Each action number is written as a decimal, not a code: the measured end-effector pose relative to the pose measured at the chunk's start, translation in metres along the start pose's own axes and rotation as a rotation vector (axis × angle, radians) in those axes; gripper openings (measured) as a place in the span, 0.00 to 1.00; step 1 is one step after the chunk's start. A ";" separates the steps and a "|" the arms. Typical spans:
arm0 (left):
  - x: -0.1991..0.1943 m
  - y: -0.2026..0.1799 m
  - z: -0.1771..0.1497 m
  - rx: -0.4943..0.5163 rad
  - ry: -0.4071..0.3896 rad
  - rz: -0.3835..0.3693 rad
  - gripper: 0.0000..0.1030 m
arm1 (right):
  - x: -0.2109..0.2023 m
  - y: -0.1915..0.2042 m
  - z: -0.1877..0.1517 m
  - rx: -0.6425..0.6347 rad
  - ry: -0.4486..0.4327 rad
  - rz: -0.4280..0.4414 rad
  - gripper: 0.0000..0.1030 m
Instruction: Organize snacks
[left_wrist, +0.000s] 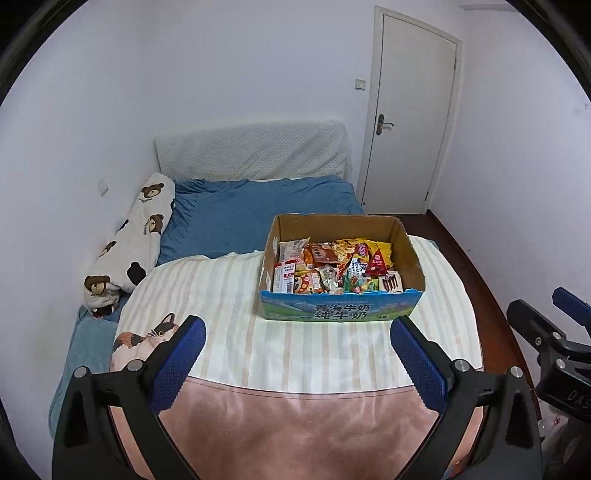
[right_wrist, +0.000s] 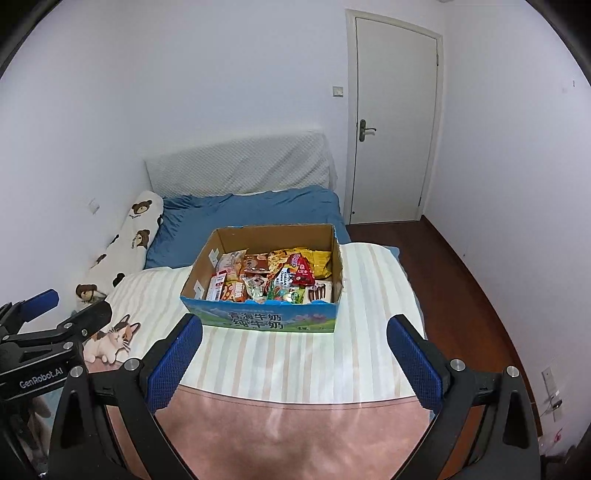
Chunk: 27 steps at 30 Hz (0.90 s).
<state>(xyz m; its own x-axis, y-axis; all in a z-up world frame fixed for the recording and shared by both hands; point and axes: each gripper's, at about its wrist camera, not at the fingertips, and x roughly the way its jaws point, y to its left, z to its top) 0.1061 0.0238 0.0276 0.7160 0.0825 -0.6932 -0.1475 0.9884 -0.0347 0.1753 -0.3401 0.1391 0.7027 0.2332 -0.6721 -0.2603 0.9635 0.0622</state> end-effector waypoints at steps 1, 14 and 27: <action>0.000 0.000 -0.001 0.001 0.000 0.001 1.00 | 0.001 0.000 0.000 -0.002 0.000 -0.003 1.00; 0.035 -0.007 0.008 0.012 -0.005 0.043 1.00 | 0.044 -0.006 0.007 0.029 0.013 -0.043 1.00; 0.095 -0.014 0.031 0.013 0.053 0.053 1.00 | 0.112 -0.013 0.022 0.071 0.068 -0.064 1.00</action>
<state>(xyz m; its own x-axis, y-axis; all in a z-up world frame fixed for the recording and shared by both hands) 0.1972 0.0218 -0.0152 0.6704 0.1284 -0.7308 -0.1749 0.9845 0.0125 0.2716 -0.3234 0.0795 0.6691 0.1638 -0.7249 -0.1671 0.9836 0.0681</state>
